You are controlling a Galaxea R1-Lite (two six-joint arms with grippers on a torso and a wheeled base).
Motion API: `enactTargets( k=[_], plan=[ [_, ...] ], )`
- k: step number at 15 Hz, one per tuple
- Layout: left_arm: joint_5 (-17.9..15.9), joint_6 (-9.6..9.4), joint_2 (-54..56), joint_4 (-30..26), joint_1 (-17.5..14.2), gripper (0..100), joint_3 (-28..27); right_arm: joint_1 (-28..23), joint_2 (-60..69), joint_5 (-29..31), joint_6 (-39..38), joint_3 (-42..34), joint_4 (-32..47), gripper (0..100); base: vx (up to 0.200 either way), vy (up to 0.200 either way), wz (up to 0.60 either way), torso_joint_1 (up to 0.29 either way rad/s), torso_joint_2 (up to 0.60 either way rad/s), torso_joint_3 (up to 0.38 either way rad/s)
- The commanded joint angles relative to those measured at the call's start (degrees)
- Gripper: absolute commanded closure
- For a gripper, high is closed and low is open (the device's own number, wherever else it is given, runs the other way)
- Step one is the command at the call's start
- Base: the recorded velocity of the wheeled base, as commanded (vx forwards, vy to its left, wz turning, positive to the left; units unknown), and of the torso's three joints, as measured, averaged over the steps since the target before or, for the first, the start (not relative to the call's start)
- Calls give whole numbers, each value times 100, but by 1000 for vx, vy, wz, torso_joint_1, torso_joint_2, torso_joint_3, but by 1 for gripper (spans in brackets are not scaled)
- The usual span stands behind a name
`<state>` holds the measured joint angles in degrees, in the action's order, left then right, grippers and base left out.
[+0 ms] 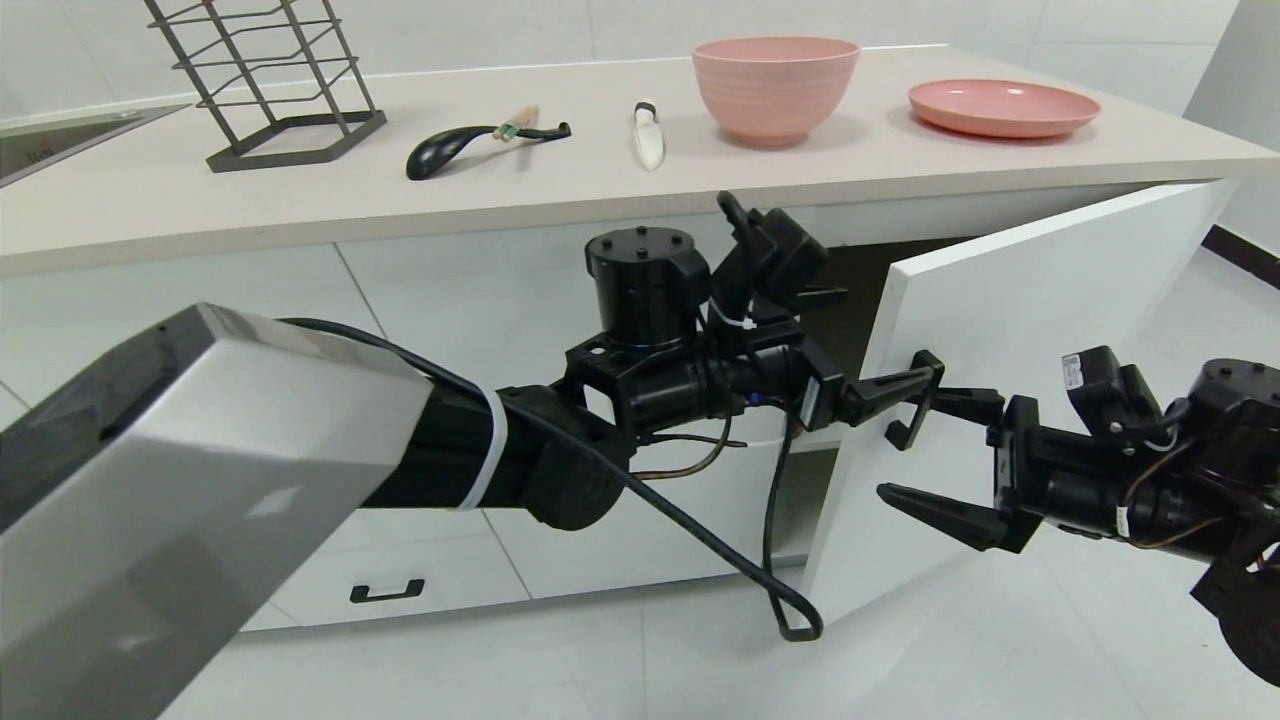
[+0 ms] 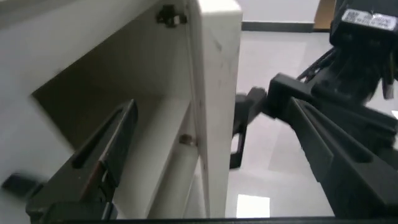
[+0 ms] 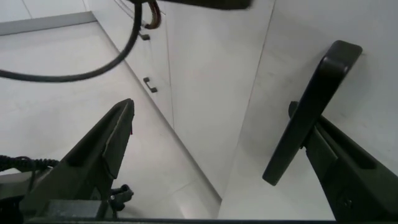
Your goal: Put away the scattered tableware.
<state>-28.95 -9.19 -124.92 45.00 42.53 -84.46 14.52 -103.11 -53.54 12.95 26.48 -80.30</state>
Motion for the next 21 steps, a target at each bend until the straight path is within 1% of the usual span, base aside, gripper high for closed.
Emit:
enactTargets(
  k=[1,2,3,4,5,6,7,8,9,10,13,15,16,19,21],
  plan=[
    [4,5,-270,0,238,0,-291,7,353,-25,24,-213,-38,0,0,0,0,0,0,0],
    [-14,5,-323,27,379,0,-317,7,362,46,24,-336,-38,0,0,0,0,0,0,0],
    [-14,5,-340,36,422,0,-317,7,353,72,50,-371,-38,0,0,0,0,0,0,0],
    [-23,5,-384,36,537,0,-317,-2,353,133,120,-433,-30,0,0,0,0,0,0,0],
    [-14,14,-437,62,669,0,-335,-19,344,336,120,-433,-21,0,0,0,0,0,0,0],
    [-14,14,-463,88,704,0,-335,-28,335,423,120,-433,-21,0,0,0,0,0,0,0],
    [-14,137,-507,203,730,0,-343,-142,291,599,120,-433,-21,0,0,0,0,0,0,0],
    [-14,137,-507,203,730,0,-343,-142,291,599,120,-433,-21,0,0,0,0,0,0,0],
    [-5,286,-542,352,739,0,-352,-388,203,626,120,-424,-12,0,0,0,0,0,0,0],
    [-5,322,-551,422,739,0,-343,-485,151,634,120,-424,-12,0,0,0,0,0,0,0],
    [-5,330,-551,422,739,0,-370,-503,115,652,120,-433,-12,0,0,0,0,0,0,0],
    [-14,348,-709,396,739,0,-739,-617,28,713,120,-433,23,0,0,0,0,0,0,0],
    [-14,409,-780,405,739,0,-888,-652,28,713,112,-433,23,0,0,0,0,0,0,0],
    [-14,541,-973,396,721,0,-1170,-889,36,687,120,-433,14,0,0,0,0,0,0,0],
    [-14,550,-1131,361,686,0,-1354,-889,10,670,120,-407,14,0,0,0,0,0,0,0]
  ],
)
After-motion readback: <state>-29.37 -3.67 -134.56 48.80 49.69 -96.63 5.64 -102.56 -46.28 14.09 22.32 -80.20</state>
